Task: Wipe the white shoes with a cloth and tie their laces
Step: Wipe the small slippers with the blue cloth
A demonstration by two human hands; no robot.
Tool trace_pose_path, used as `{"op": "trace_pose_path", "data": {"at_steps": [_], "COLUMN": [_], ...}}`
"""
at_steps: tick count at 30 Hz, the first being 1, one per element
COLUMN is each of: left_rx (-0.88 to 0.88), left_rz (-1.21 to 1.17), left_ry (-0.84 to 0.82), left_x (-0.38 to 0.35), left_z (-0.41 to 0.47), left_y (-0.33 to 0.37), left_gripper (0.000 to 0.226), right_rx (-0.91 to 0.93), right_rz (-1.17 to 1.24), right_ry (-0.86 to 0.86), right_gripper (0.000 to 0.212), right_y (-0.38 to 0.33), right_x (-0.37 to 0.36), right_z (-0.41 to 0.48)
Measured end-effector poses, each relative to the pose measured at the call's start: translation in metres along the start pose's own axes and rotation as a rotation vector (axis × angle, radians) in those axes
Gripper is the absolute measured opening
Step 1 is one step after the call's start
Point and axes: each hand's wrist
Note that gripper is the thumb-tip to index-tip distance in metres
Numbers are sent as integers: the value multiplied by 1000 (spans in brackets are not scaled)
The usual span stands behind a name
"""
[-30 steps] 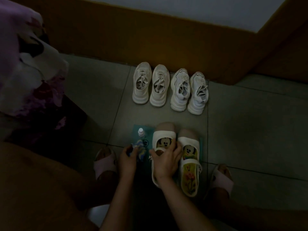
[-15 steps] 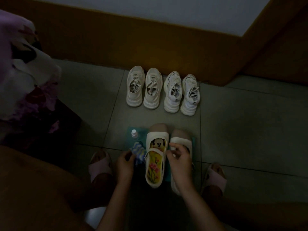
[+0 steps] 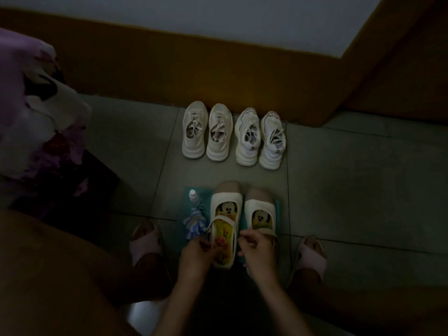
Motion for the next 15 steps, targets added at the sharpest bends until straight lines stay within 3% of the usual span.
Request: {"op": "trace_pose_path", "data": {"at_steps": [2,5,8,10,15], "left_rx": [-9,47,63,79,131], "left_rz": [-11,32,28,-81,-479], "left_ry": [44,-55,-130,-166,-308], "left_x": [2,4,4,6,14], "left_z": [4,10,16,19,12], "left_y": [-4,-6,-12,-14,-2], "left_gripper": [27,9,6,16,12], "right_rx": [-40,-107,-95,-74,-139], "right_rz": [-21,-74,-92,-94,-68], "right_ry": [-40,-101,-125,-134,-99], "right_gripper": [23,15,10,13,24], "right_y": [1,5,5,5,2], "right_x": [1,1,-1,-2,0], "right_z": [-2,-6,-9,-11,-11]}}
Point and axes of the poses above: each hand's wrist, its own z-axis towards the middle knuckle, its own x-axis out of the back of the hand, y = z × x, and after that the axes turned 4 degrees about -x, right-handed
